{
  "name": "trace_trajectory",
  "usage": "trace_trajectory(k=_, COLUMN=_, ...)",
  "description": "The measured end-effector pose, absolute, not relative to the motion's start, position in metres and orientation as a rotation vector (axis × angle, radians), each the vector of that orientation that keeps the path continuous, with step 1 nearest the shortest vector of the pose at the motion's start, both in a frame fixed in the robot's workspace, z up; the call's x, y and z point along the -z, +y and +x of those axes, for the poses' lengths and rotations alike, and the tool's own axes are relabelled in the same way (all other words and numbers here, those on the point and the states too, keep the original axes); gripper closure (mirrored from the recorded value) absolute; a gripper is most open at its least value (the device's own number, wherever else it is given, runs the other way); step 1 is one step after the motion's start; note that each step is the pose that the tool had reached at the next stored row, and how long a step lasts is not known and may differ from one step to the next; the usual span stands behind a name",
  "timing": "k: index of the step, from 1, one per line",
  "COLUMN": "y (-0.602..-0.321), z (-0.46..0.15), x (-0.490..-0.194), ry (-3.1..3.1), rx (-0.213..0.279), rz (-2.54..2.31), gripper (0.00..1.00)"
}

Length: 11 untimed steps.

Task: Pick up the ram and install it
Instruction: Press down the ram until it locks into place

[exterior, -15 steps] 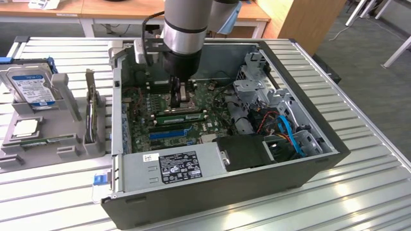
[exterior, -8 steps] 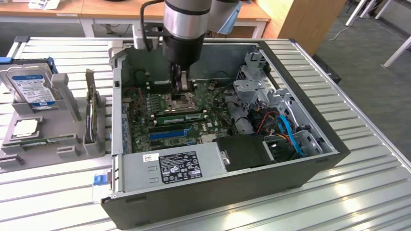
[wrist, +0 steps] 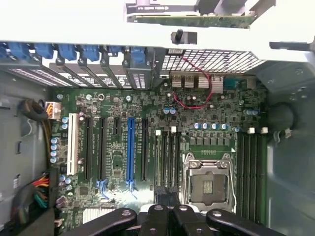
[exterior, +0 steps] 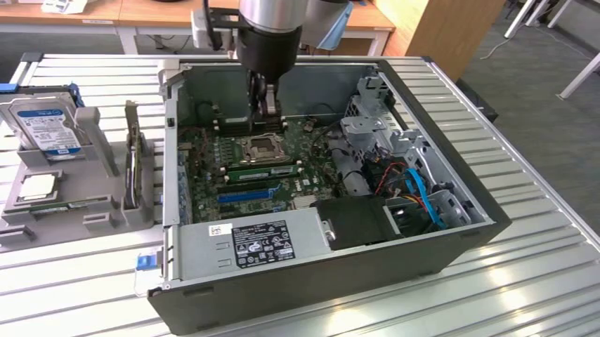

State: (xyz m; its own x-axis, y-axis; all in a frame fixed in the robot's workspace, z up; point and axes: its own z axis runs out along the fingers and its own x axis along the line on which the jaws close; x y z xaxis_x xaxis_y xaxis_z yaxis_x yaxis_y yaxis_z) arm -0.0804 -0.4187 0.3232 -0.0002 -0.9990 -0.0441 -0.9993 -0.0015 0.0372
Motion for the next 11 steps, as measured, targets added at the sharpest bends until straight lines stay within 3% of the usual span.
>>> trace_trajectory(k=11, y=-0.4186, z=-0.0771, x=-0.331, ry=2.216, rx=-0.09, rz=-2.218, gripper=0.9)
